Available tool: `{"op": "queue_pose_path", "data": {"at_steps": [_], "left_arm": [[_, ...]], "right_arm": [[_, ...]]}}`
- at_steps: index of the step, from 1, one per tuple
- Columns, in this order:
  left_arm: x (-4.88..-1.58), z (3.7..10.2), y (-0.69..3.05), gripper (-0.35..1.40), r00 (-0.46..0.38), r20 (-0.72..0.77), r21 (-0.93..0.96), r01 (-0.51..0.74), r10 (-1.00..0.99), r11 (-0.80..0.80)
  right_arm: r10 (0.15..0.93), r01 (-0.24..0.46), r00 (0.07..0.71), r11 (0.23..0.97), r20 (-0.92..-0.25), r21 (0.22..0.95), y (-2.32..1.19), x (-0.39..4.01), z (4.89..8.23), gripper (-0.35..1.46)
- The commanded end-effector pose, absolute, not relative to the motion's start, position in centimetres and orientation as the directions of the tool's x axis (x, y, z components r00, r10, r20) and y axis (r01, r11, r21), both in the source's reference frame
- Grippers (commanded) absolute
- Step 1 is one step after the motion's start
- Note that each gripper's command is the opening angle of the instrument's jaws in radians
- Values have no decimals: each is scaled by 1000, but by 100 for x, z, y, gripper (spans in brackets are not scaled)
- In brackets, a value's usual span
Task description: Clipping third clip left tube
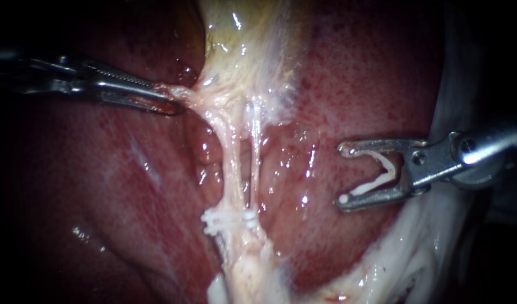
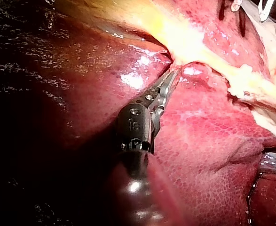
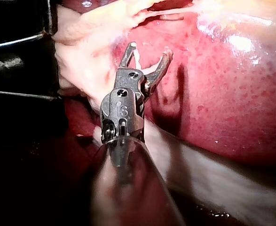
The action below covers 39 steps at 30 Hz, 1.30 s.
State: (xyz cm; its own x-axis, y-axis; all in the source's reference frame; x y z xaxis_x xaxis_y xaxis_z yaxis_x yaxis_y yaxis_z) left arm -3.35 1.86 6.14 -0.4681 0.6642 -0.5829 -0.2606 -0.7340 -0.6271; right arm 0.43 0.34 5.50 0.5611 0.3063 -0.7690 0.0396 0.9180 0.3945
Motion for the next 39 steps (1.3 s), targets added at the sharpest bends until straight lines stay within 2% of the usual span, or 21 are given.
{"op": "queue_pose_path", "data": {"at_steps": [1, 14, 26, 35, 39], "left_arm": [[-333, 611, 187, -35, -468, -582, -629, -259, 665, -733], [-283, 543, 221, -35, -444, -593, -611, -294, 671, -735], [-274, 532, 227, -35, -437, -603, -601, -303, 668, -740], [-282, 536, 220, -35, -436, -603, -595, -311, 668, -741], [-285, 537, 218, -35, -436, -603, -597, -308, 668, -741]], "right_arm": [[307, 39, 561, 918, -769, 395, 34, 43, 550, 50], [291, 49, 560, 923, -775, 382, 34, 46, 550, 50], [292, 59, 561, 920, -775, 388, 33, 51, 548, 50], [295, 95, 529, 911, -796, 401, 19, 105, 545, 50], [350, 79, 498, 892, -793, 444, 18, 135, 547, 50]]}}
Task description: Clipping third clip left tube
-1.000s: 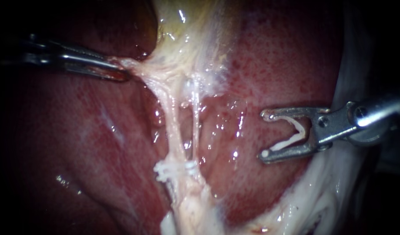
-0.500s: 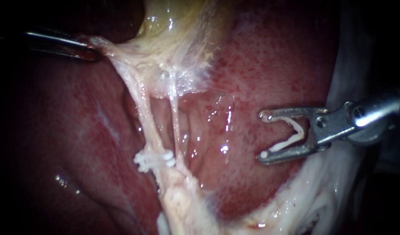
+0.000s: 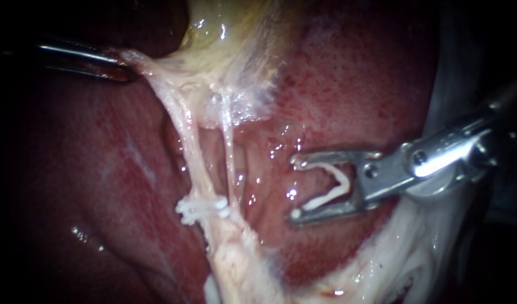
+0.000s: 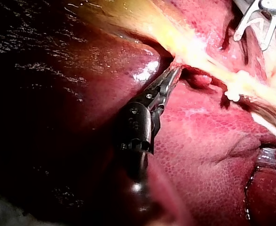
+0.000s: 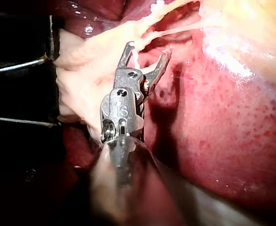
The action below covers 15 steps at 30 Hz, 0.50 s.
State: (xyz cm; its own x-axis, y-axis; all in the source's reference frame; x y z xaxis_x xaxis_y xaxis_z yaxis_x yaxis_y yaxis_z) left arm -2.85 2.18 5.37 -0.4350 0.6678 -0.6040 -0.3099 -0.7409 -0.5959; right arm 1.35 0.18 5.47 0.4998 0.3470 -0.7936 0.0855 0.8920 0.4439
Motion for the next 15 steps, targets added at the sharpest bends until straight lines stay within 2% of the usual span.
{"op": "queue_pose_path", "data": {"at_steps": [1, 8, 15], "left_arm": [[-285, 537, 218, -35, -436, -603, -597, -309, 668, -741], [-286, 538, 218, -35, -436, -603, -596, -309, 668, -741], [-286, 538, 218, -35, -436, -603, -596, -309, 668, -741]], "right_arm": [[371, 71, 486, 886, -791, 459, 19, 144, 547, 50], [473, 60, 426, 836, -771, 546, 29, 186, 554, 50], [582, 47, 390, 761, -714, 647, 38, 209, 570, 50]]}}
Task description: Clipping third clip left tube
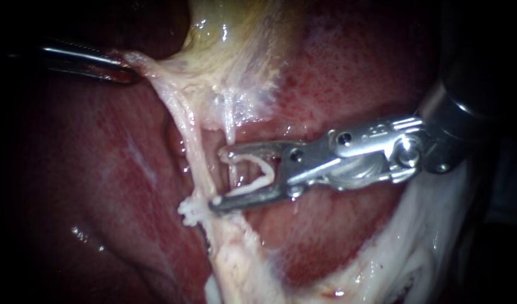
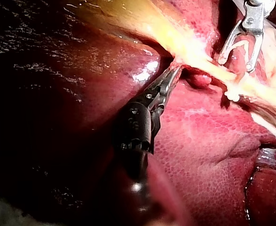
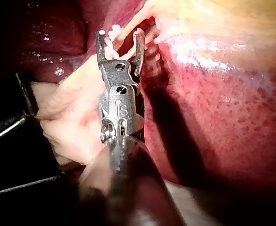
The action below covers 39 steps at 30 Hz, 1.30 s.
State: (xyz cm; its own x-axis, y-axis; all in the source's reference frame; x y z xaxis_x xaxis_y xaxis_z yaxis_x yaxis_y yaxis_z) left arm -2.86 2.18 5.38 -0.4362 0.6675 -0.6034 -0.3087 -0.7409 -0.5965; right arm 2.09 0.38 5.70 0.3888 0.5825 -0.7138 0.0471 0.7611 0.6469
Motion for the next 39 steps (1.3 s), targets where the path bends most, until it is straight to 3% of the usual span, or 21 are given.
{"op": "queue_pose_path", "data": {"at_steps": [1, 18, 39], "left_arm": [[-286, 538, 218, -35, -436, -603, -596, -309, 668, -741], [-286, 538, 218, -35, -436, -603, -596, -309, 667, -741], [-288, 539, 218, -35, -436, -603, -597, -308, 668, -741]], "right_arm": [[592, 46, 391, 752, -704, 658, 39, 210, 574, 50], [667, 47, 403, 669, -627, 742, 36, 209, 618, 49], [734, 120, 311, 600, -604, 791, 35, 257, 613, 50]]}}
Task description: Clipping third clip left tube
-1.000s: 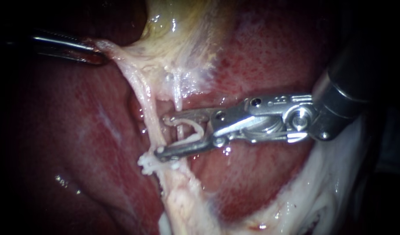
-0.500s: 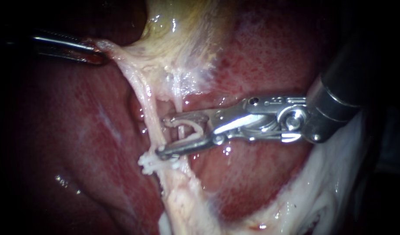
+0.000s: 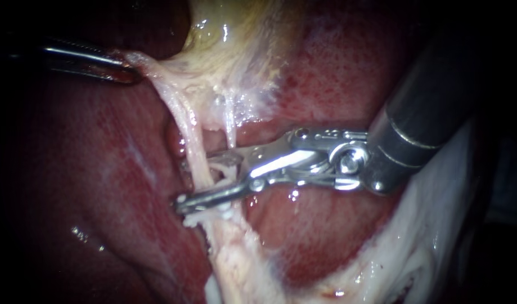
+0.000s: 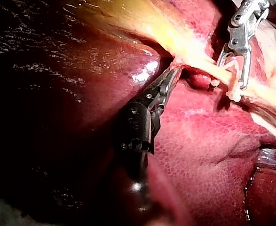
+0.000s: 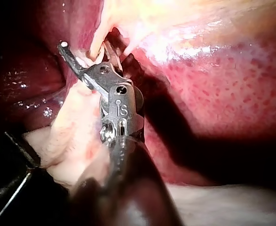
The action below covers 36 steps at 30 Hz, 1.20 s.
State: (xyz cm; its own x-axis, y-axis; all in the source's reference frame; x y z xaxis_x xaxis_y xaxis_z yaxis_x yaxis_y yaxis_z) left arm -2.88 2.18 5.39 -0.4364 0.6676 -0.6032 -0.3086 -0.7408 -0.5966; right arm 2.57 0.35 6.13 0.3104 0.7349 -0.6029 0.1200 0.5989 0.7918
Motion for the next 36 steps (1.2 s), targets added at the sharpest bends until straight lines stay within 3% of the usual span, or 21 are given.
{"op": "queue_pose_path", "data": {"at_steps": [1, 8, 19, 32, 36], "left_arm": [[-289, 539, 218, -35, -436, -603, -597, -308, 668, -741], [-289, 540, 218, -35, -436, -603, -597, -308, 667, -741], [-289, 540, 217, -35, -437, -604, -596, -309, 667, -741], [-289, 541, 217, -35, -437, -604, -596, -308, 667, -741], [-289, 541, 217, -35, -437, -604, -596, -308, 667, -741]], "right_arm": [[739, 125, 304, 595, -601, 794, 36, 260, 612, 50], [766, 186, 255, 561, -591, 807, 42, 266, 596, 48], [775, 196, 245, 549, -583, 813, 51, 265, 568, 38], [807, 185, 253, 501, -534, 845, 50, 258, 567, -35], [847, 157, 263, 435, -462, 886, 48, 254, 566, -35]]}}
